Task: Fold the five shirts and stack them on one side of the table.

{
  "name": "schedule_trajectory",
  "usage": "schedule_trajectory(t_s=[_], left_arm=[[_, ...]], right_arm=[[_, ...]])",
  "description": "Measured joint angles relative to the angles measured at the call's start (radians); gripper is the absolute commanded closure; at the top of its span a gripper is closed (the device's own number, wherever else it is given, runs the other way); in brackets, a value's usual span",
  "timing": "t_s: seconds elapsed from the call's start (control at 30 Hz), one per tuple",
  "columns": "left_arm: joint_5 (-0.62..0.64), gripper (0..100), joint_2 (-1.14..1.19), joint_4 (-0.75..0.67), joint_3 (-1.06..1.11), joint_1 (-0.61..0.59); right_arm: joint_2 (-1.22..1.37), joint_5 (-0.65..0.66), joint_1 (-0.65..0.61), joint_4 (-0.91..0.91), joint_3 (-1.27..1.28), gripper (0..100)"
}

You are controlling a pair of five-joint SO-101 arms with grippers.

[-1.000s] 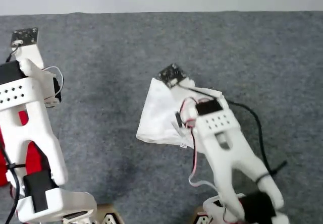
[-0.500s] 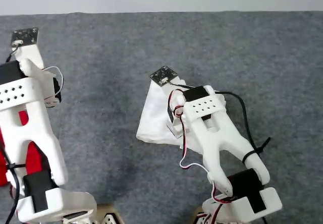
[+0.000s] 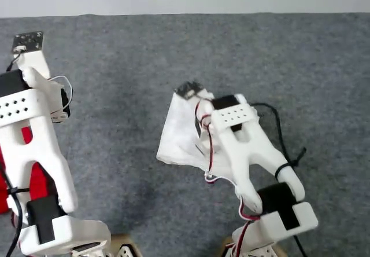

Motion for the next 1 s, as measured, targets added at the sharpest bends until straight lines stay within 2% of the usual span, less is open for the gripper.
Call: schedule_trajectory(t_s=[0.13, 0.37, 0.7, 1.0], left_arm=[[0.000, 99, 0.000, -0.002, 0.000, 0.000], [0.000, 99, 0.000, -0.002, 0.000, 0.000], [0.000, 99, 0.000, -0.002, 0.000, 0.000], [0.000, 99, 0.000, 0.003, 0.000, 0.000]], right_arm=[[-0.031, -0.002, -0.086, 0.071, -0.106, 98.8], [-0.006, -0.066, -0.216, 0.038, -0.124, 98.8], [0.253, -0.063, -0.213, -0.078, -0.124, 98.8], [0.212, -0.061, -0.155, 0.143, -0.356, 98.4]])
